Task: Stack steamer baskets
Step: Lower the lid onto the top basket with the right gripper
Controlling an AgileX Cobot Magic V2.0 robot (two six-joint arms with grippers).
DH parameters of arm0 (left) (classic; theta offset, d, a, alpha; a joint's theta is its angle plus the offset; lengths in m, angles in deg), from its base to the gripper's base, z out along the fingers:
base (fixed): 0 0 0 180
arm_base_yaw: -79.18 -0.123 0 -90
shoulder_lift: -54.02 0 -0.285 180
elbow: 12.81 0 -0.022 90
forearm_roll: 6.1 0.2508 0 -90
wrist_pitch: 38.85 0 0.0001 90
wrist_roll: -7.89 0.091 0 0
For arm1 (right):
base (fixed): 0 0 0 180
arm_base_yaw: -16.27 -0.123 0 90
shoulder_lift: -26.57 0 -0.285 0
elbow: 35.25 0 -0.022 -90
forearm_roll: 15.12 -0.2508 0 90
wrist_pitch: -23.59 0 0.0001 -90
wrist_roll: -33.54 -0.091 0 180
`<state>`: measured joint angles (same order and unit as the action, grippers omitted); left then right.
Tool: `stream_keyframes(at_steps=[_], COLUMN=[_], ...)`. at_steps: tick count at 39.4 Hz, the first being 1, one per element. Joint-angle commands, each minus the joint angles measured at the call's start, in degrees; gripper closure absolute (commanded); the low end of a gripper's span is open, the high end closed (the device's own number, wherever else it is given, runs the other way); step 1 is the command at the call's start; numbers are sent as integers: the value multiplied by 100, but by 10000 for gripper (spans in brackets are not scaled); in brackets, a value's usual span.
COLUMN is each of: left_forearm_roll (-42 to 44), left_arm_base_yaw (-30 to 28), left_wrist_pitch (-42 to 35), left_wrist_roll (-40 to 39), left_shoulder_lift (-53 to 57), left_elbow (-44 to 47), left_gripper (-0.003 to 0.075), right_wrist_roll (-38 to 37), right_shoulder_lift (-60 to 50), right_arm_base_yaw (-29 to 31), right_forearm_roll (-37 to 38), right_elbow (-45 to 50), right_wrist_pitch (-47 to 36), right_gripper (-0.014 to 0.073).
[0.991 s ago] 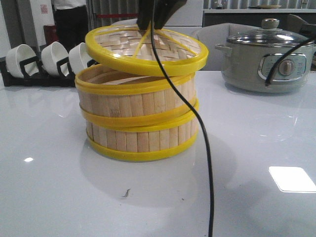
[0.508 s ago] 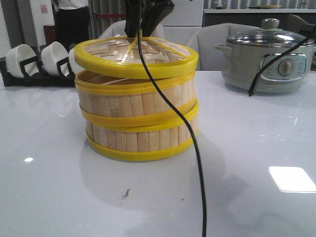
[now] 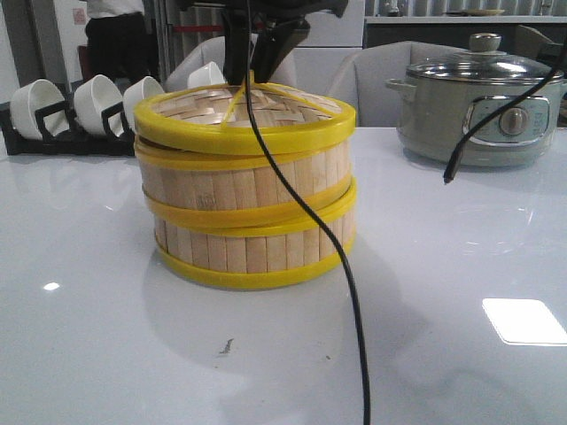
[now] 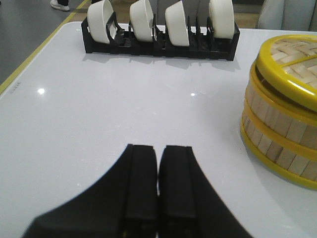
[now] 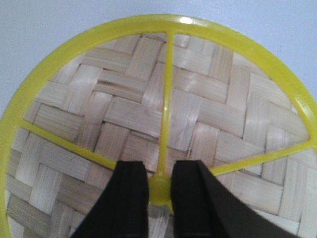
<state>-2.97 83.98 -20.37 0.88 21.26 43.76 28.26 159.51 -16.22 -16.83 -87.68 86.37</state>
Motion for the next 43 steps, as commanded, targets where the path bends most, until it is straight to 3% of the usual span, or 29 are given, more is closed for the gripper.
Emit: stream_keyframes(at_steps=[1,24,27,33,36,43], left_forearm_roll=[8,8,8,8,8,8], left_arm_base_yaw=[-9,-9,-9,-9,-9,-9], left_wrist_pitch=[-490,-490,-490,-490,-490,-490], left_wrist_roll=[-43,-43,-43,-43,-43,-43], left_shoulder_lift=[-23,-23,-23,-23,-23,-23], left_elbow=[-171,-171,-171,-171,-171,-171], left_gripper=[636,636,636,636,636,636], right_wrist_roll=[100,100,100,100,100,100], right_shoulder_lift=[-349,-269,-269,-322,-357,-478], right_arm_base_yaw=[-17,-17,-17,-17,-17,-17], right_forearm_roll=[-17,-21,-21,-21,-21,-21], right_elbow=[-240,-245,-245,-245,-253,-253], right_wrist_pitch=[-293,-251,-245,-329,-379,-474], right_gripper=[539,531,475,253,184,171])
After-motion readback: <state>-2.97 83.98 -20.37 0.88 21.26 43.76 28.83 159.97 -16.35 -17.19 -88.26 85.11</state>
